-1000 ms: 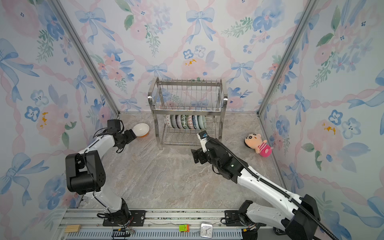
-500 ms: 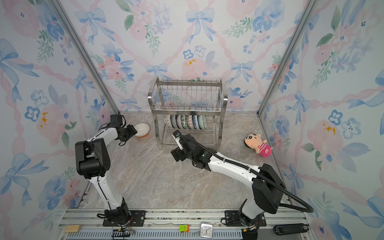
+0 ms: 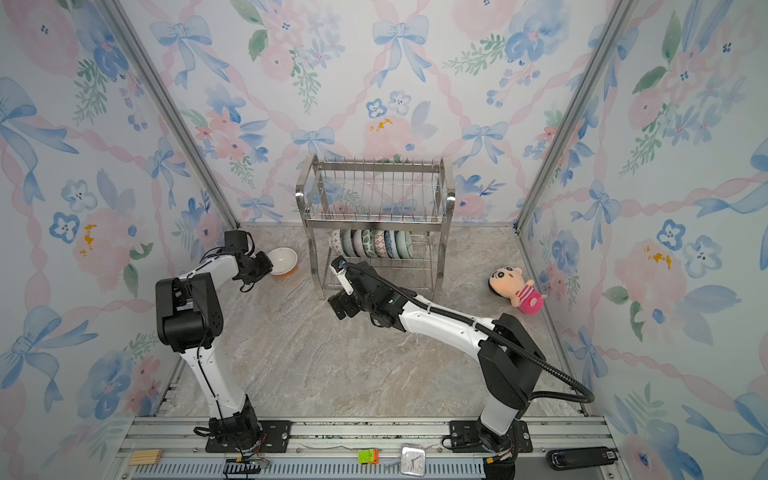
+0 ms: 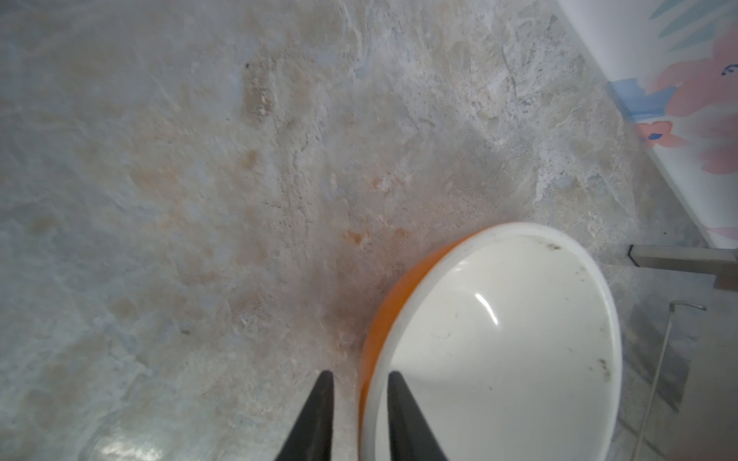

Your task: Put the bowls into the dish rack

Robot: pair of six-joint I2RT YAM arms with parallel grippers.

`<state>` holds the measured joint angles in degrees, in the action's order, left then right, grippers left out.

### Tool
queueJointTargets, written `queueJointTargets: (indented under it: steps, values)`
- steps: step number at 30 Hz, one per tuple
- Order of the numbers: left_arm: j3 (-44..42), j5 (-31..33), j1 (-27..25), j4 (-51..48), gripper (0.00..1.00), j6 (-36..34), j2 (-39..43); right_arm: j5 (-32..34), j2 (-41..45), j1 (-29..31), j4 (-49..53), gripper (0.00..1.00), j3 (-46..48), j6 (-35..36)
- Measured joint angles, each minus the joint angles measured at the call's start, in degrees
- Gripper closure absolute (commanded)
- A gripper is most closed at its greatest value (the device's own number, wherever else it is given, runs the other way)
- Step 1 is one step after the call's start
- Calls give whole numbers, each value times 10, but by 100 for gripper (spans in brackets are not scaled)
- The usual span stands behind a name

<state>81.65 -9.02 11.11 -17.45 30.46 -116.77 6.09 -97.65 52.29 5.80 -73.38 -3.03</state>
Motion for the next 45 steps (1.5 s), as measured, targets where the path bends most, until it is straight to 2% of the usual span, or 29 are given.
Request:
queueJointTargets:
  steps: [4,9,20,24,27,32,39,45]
  values:
    - [0,1,0,-2,100,-5,-2,-1,0,0,0,4,0,-4]
    - [-36,3,-3,-14,100,-9,30,-2,9,-9,0,3,7,-11]
    - [-235,14,-42,-99,100,-31,298,-1,104,-57,2,4,54,-19]
    - [-280,15,-70,-112,100,-30,366,-1,129,-72,4,3,71,-19]
    - [-315,3,-134,-115,100,-14,396,-1,140,-81,8,3,79,-19]
    - [-319,-3,-302,-123,100,23,393,-3,172,-97,17,4,102,-19]
    - [-293,14,-407,-103,100,63,346,-2,242,-131,37,3,145,-26]
    - [-242,28,-472,-86,100,80,259,-8,286,-175,47,3,178,-43]
